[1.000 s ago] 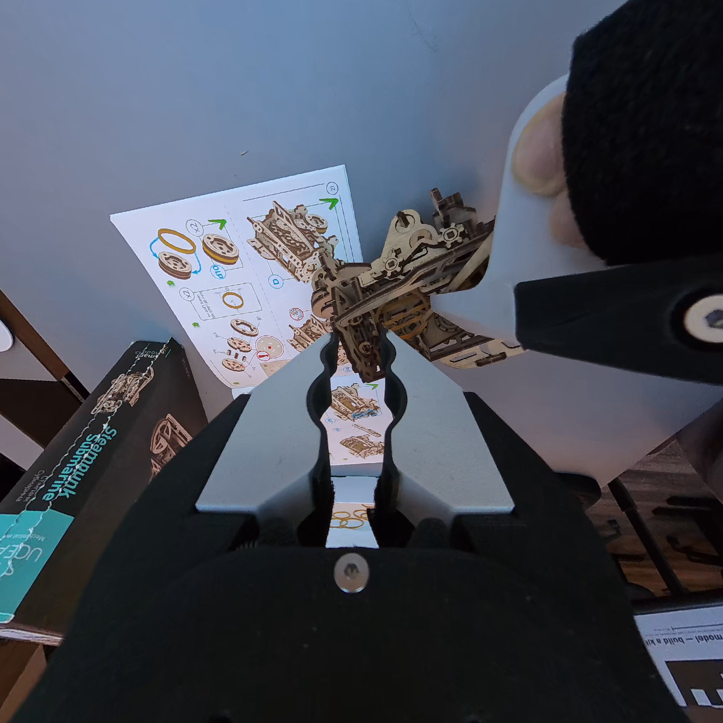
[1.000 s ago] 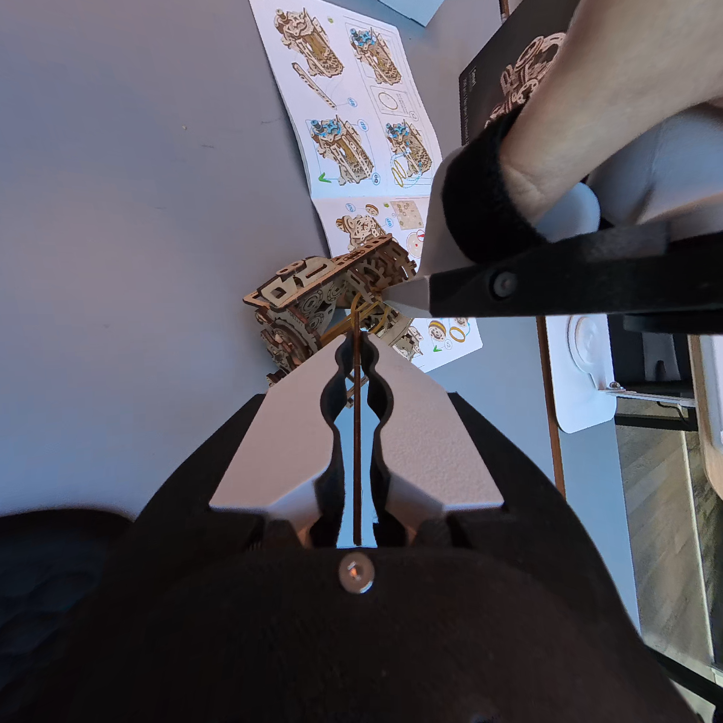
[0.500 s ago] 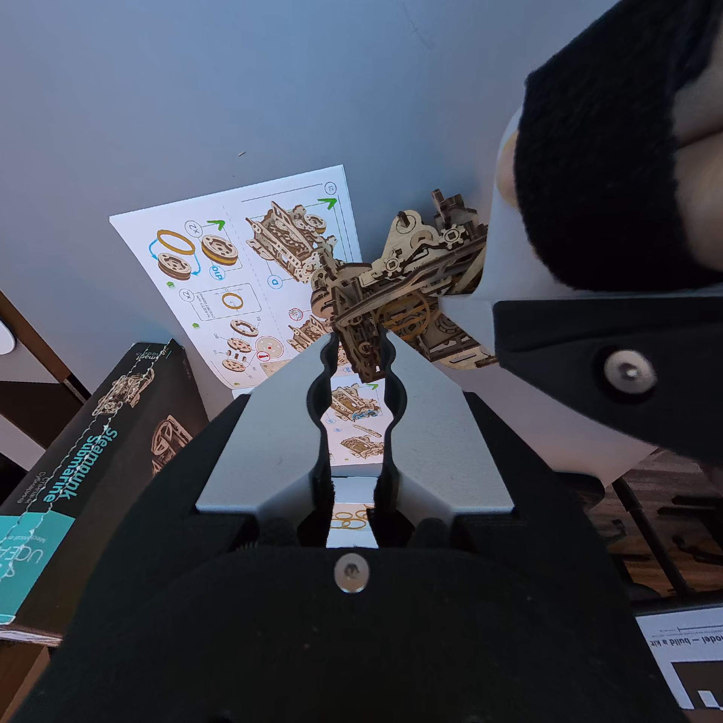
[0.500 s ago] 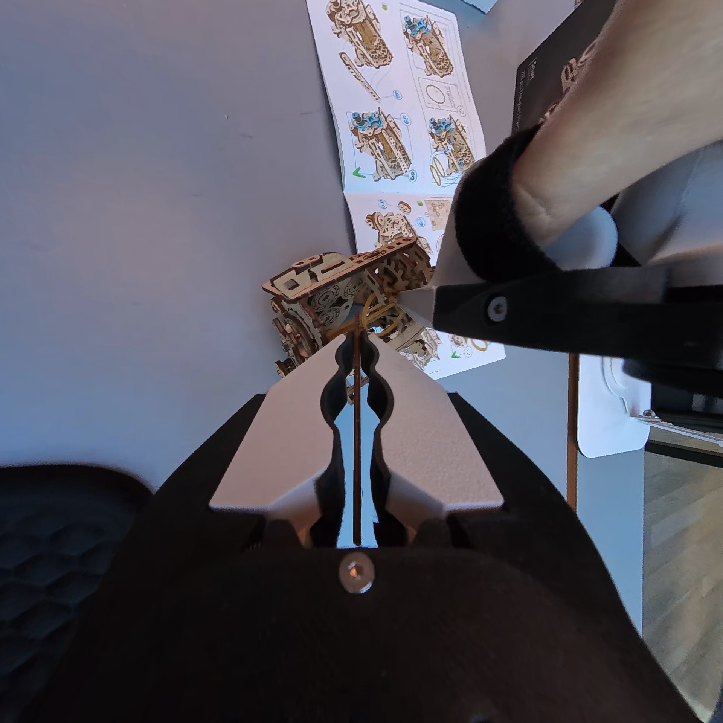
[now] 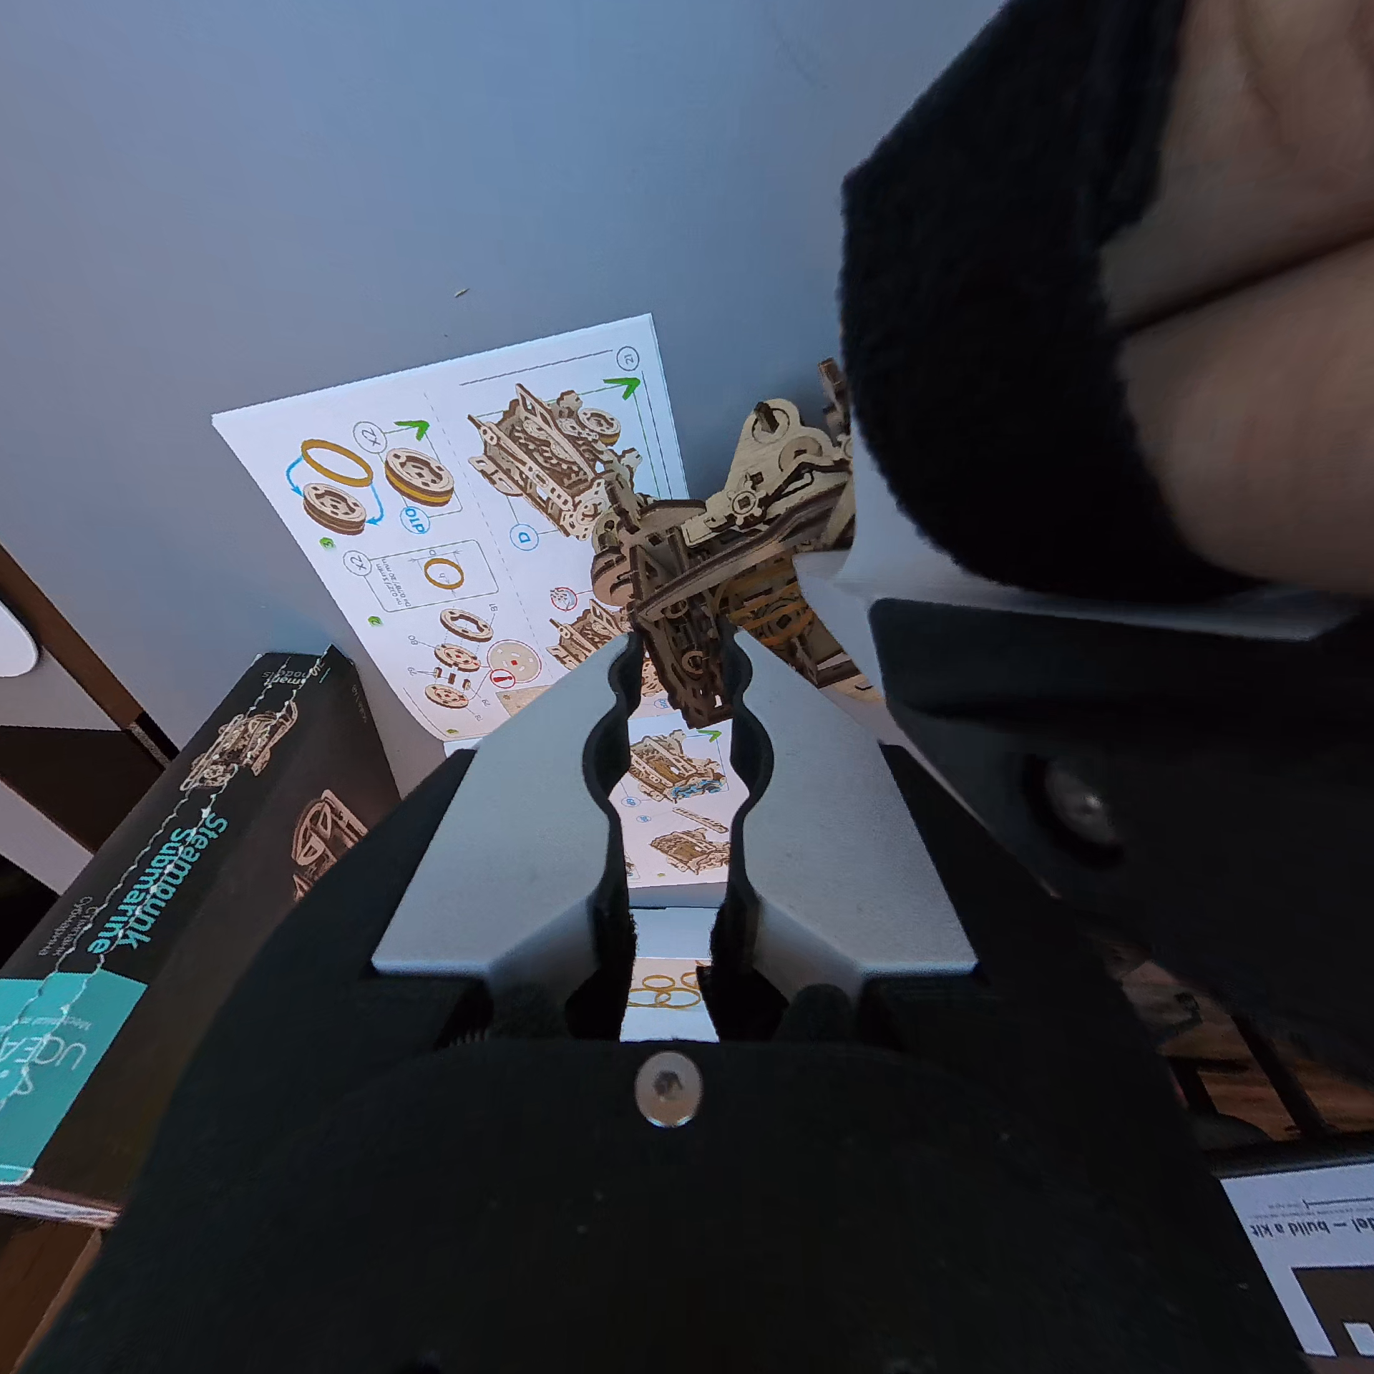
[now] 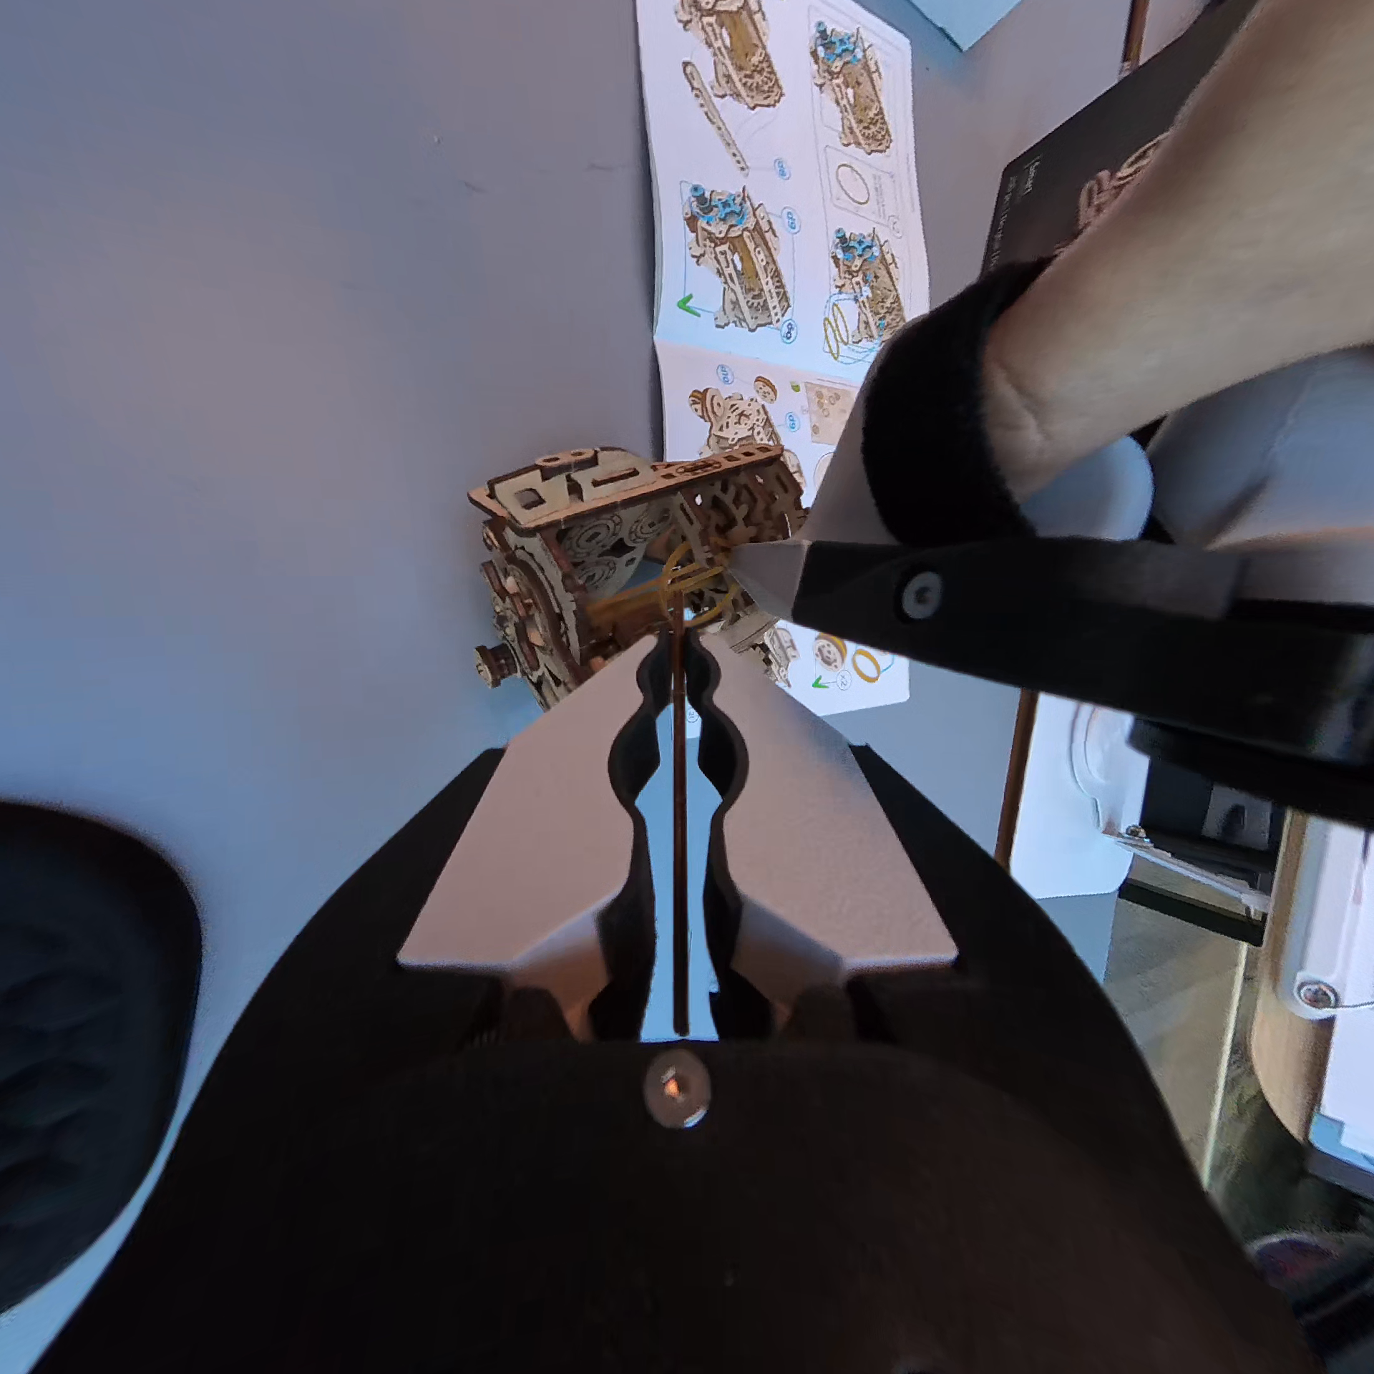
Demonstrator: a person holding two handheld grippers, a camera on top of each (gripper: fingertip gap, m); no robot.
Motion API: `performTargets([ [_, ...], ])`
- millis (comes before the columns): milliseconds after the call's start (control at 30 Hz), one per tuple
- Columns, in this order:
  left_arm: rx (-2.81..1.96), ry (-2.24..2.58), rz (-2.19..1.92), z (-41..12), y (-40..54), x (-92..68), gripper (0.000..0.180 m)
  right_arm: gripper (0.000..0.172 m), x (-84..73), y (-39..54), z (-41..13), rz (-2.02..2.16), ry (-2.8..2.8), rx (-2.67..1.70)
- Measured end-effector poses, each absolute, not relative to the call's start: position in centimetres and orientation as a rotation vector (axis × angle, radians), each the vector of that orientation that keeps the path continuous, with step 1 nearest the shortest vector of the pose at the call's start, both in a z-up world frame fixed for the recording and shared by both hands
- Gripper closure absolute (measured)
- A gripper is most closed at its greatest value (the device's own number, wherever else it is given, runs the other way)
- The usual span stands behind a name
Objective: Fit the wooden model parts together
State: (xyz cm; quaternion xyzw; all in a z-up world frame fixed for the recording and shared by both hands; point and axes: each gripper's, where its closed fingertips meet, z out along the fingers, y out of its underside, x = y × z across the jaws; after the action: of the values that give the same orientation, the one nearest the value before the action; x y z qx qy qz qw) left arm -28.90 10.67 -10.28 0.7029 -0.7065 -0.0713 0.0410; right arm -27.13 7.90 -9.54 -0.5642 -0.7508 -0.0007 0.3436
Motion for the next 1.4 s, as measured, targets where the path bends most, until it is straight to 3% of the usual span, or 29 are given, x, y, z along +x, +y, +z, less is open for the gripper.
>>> performTargets([
  [767,2.174,-2.163,-0.172,-10.3,10.5,-28.9,0.162,0.170,-27.6,6.3,-10.1,-0.082,-2.314,-1.158],
  [1400,2.196,-2.159,-0.158,-10.3,10.4,-28.9,0.162,0.170,-27.3,5.9,-10.2,-0.122,-2.357,-1.182],
])
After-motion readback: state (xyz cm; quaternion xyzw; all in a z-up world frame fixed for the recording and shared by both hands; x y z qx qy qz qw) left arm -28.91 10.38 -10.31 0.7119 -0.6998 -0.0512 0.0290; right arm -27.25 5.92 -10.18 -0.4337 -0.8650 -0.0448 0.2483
